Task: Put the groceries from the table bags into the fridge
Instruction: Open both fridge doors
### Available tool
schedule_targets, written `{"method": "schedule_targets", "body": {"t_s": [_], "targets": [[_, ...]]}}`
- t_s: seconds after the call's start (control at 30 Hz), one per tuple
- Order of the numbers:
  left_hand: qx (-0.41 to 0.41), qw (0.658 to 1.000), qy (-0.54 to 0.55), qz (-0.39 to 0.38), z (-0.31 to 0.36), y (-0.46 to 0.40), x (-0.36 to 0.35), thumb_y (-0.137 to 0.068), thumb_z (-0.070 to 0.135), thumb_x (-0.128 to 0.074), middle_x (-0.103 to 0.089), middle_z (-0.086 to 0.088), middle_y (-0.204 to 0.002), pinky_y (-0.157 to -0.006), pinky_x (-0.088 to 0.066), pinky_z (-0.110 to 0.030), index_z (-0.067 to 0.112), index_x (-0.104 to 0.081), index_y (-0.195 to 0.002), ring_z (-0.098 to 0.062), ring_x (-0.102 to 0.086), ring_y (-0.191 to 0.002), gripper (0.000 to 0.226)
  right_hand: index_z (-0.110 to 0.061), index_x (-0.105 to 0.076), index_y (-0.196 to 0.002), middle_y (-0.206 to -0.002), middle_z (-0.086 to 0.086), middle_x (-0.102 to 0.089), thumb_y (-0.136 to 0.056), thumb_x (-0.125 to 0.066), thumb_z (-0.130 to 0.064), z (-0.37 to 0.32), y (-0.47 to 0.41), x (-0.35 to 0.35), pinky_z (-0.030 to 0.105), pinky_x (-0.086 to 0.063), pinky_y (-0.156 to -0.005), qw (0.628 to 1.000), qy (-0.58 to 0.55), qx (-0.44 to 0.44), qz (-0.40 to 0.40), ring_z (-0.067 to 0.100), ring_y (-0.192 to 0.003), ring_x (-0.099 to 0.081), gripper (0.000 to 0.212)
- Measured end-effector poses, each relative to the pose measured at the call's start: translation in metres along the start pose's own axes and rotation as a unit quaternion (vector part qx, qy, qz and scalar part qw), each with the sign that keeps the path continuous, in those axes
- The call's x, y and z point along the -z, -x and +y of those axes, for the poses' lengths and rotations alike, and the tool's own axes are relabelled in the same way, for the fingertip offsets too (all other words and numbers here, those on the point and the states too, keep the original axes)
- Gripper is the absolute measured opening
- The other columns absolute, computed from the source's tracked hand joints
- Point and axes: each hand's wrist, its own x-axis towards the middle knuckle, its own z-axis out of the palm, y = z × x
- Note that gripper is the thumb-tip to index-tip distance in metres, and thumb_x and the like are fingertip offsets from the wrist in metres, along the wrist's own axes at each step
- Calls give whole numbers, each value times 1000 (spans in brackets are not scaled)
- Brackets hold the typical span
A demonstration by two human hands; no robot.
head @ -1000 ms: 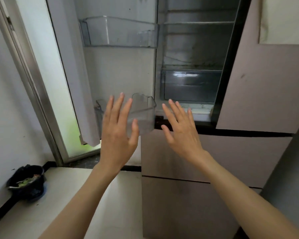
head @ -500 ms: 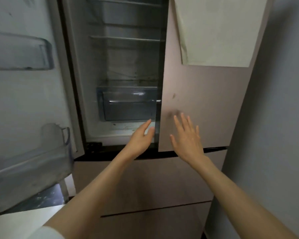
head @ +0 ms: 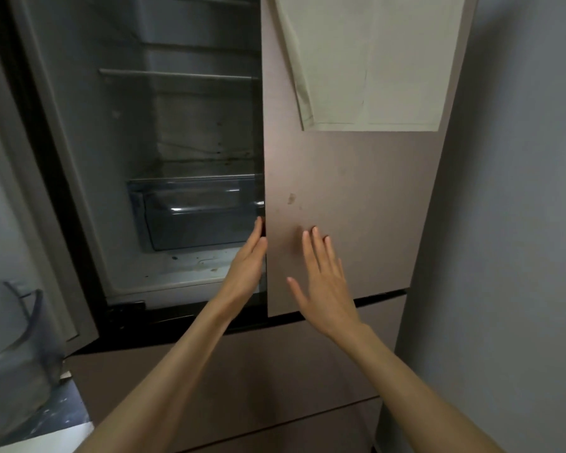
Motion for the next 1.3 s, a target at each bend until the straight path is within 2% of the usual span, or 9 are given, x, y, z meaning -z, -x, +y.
{"method": "schedule_targets", "body": {"t_s": [0.13,0.27,0.5,0.63,0.73,0.93,1.03,1.13,1.3], "targets": [[-8,999,-30,-18,7,17,1,-100,37,-25,-13,11,-155,-112,-15,-26,32,-12,-145,-6,-15,-140,48,-26,32,-135,-145,-8,38,-94,-39,-50,-13,8,-4,39,0,-119,999,-21,-41,26,15,-139,29,85],[-37,997,-44,-58,15,50,-3,-100,33,-27,-13,12,-155,-106,-12,-19,32,-17,-144,3,-13,-134,45,-23,16,-146,-150,-8,30,-86,-50,-56,-23,30,-2,34,-4,-117,993,-56,-75,75,13,-141,21,95],[-138,986,-87,-36,39,93,-15,-96,26,-43,-47,12,-136,-109,-33,-33,37,-43,-128,-1,-38,-127,34,-30,9,-146,-157,-12,7,-91,-42,-50,-8,95,39,29,-8,-115,983,-103,-115,97,2,-141,3,78],[-153,976,-132,-87,47,105,-33,-99,16,-37,-25,11,-151,-110,-15,-20,29,-27,-143,7,-16,-133,47,-27,2,-148,-158,-7,-2,-91,-31,-52,12,125,65,27,-10,-115,980,-82,-160,81,7,-144,-5,71],[-152,962,-171,-149,47,114,-49,-99,14,-36,-9,13,-156,-107,-8,-15,29,-12,-148,10,-5,-132,56,-19,-12,-149,-156,0,-18,-93,-40,-43,24,146,87,27,-18,-113,968,-93,-198,127,13,-142,-19,67],[-159,930,-250,-217,58,120,-94,-101,27,-30,17,13,-151,-118,2,-34,24,12,-144,-1,12,-137,61,-12,-29,-143,-145,7,-36,-95,-50,-15,48,171,132,36,-31,-111,935,-122,-241,228,20,-133,-36,53],[-153,915,-276,-251,58,121,-125,-101,33,-27,29,15,-143,-115,6,-37,27,19,-141,-4,17,-137,61,-15,-30,-143,-148,5,-31,-94,-49,-11,55,179,150,27,-25,-112,946,-92,-187,250,10,-134,-29,53],[-177,927,-215,-252,57,125,-151,-101,30,-29,26,18,-145,-117,2,-32,35,18,-137,-2,15,-139,60,-22,-15,-148,-157,-1,-6,-95,-48,-19,68,182,161,20,-11,-109,965,-56,-168,195,6,-140,-10,62],[-223,896,-297,-244,61,119,-187,-100,38,-22,26,19,-144,-114,10,-29,36,19,-135,-3,25,-136,53,-25,5,-148,-157,-4,13,-96,-46,-28,103,177,177,33,-15,-115,967,-31,-208,146,17,-145,-6,72]]}}
